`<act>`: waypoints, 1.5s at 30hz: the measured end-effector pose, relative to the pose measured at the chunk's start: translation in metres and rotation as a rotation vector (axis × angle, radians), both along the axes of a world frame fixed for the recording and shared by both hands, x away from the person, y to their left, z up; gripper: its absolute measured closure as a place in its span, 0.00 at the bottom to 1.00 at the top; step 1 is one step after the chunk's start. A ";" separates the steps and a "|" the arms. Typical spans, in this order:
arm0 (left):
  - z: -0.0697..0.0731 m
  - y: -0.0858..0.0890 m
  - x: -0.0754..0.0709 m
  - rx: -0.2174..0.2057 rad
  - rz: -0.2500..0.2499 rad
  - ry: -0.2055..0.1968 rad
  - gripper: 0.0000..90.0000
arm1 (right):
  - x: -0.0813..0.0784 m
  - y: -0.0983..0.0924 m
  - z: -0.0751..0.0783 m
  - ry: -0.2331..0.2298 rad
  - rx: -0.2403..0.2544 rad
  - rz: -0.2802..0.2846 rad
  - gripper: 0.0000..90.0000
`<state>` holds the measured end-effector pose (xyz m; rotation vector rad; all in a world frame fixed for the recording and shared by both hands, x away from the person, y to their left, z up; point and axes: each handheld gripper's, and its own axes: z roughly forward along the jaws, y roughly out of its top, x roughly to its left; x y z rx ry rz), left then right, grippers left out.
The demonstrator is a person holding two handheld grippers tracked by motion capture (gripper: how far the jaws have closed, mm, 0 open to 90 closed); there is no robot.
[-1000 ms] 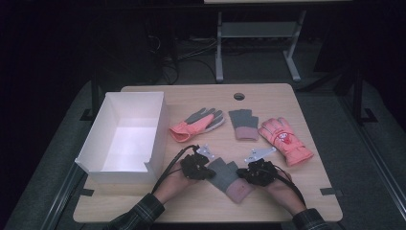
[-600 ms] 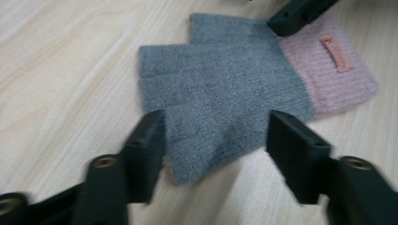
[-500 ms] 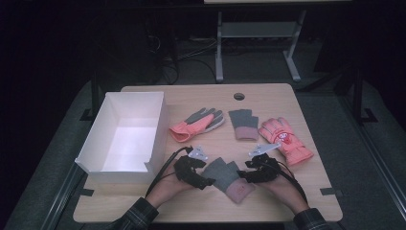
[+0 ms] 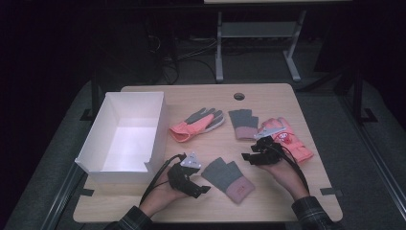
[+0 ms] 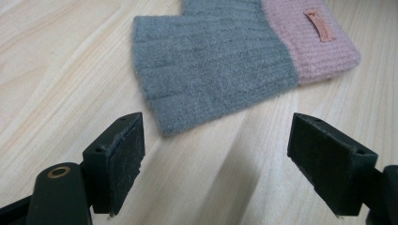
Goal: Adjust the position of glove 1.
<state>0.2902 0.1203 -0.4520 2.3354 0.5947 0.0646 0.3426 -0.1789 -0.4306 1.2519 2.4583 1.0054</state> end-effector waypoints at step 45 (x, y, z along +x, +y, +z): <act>-0.003 0.000 0.004 0.029 -0.007 -0.015 0.22 | 0.131 0.018 -0.027 0.074 -0.039 -0.320 0.81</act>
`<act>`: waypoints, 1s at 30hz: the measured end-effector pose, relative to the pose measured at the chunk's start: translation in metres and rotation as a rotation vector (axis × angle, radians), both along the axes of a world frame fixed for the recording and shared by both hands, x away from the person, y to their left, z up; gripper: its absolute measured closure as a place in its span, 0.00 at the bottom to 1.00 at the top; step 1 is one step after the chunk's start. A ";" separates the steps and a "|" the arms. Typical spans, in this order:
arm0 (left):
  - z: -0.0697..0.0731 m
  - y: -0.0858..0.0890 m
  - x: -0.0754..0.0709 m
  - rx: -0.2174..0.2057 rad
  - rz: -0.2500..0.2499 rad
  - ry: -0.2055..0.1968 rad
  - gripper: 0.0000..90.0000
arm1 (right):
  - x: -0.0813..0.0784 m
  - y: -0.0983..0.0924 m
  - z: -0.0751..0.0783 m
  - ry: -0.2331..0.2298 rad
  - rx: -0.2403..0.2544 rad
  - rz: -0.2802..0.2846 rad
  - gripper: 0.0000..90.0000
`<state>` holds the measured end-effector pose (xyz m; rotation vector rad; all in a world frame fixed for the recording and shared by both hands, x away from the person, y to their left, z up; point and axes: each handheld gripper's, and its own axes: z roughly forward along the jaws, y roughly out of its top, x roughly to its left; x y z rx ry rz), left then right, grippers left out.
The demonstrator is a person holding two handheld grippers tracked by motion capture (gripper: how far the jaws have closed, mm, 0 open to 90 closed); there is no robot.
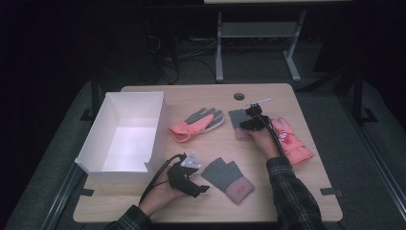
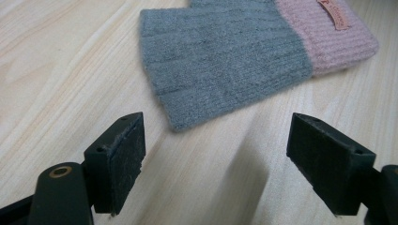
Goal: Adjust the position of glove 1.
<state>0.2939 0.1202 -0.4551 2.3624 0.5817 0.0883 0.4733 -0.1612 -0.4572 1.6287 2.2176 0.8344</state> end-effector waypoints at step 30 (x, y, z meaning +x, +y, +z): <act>-0.002 -0.001 0.001 -0.007 0.015 0.008 0.22 | -0.060 -0.025 0.023 -0.018 0.013 0.433 0.96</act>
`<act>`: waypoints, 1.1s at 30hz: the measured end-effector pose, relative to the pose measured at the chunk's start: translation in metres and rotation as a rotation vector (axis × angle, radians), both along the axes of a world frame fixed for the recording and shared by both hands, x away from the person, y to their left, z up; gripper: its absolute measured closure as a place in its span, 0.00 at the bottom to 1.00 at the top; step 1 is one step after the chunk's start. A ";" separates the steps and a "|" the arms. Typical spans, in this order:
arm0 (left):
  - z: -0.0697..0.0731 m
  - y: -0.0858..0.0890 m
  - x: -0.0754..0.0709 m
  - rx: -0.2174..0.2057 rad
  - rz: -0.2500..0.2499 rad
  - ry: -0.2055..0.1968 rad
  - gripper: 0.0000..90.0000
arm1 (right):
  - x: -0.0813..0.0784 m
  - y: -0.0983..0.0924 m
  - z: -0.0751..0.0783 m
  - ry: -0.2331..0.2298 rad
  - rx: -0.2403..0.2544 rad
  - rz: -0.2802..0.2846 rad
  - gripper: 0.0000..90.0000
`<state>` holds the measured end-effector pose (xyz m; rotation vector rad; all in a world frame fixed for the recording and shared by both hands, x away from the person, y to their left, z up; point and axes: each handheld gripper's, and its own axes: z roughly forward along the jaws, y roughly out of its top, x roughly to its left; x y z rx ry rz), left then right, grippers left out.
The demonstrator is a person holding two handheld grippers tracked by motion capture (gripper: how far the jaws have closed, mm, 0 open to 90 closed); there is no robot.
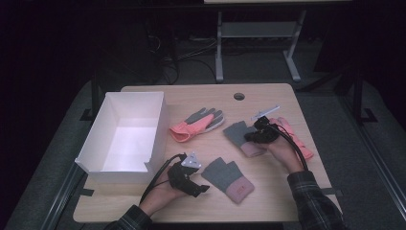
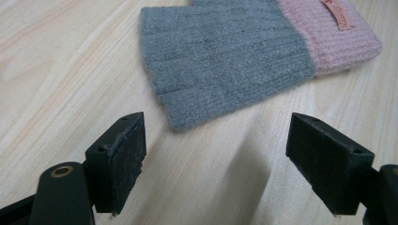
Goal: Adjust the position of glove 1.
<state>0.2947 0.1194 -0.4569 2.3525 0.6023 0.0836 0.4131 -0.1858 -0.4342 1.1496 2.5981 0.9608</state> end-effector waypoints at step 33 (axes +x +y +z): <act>0.000 0.001 0.001 0.012 -0.007 0.000 0.23 | -0.043 0.015 -0.026 -0.029 0.001 -0.242 0.83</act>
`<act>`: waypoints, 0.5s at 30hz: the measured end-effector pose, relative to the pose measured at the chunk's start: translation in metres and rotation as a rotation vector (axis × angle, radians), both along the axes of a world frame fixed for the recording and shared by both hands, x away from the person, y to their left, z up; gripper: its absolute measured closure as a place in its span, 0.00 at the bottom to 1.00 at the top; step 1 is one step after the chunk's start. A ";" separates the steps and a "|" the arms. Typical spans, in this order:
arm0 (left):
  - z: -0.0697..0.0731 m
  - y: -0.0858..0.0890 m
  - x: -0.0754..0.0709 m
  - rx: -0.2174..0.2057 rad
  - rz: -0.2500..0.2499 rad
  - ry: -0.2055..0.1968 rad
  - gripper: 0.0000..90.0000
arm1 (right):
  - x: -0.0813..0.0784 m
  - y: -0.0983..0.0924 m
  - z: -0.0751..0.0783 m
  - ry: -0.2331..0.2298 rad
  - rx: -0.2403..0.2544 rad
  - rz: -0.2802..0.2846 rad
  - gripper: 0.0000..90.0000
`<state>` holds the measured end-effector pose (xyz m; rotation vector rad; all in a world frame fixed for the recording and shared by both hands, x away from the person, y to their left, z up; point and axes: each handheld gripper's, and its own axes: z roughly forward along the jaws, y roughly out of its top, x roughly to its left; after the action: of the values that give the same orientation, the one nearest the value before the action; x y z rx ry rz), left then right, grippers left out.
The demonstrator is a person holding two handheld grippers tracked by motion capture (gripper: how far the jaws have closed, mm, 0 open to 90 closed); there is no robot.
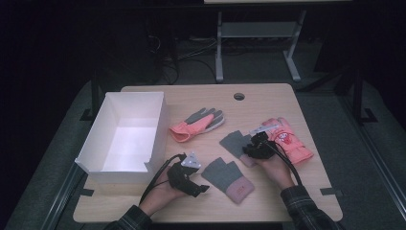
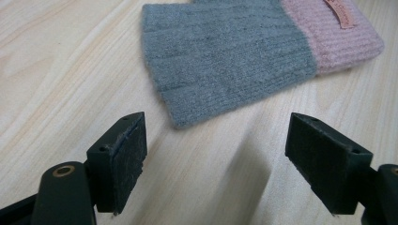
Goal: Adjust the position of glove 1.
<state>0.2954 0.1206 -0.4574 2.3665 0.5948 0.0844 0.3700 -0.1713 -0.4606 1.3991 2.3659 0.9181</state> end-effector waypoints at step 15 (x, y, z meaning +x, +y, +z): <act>0.000 0.001 0.001 0.003 0.003 0.007 0.23 | -0.008 -0.011 0.015 -0.015 0.071 0.019 0.96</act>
<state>0.2960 0.1214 -0.4573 2.3701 0.6015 0.0785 0.3625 -0.1820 -0.4456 1.3924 2.3615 1.0242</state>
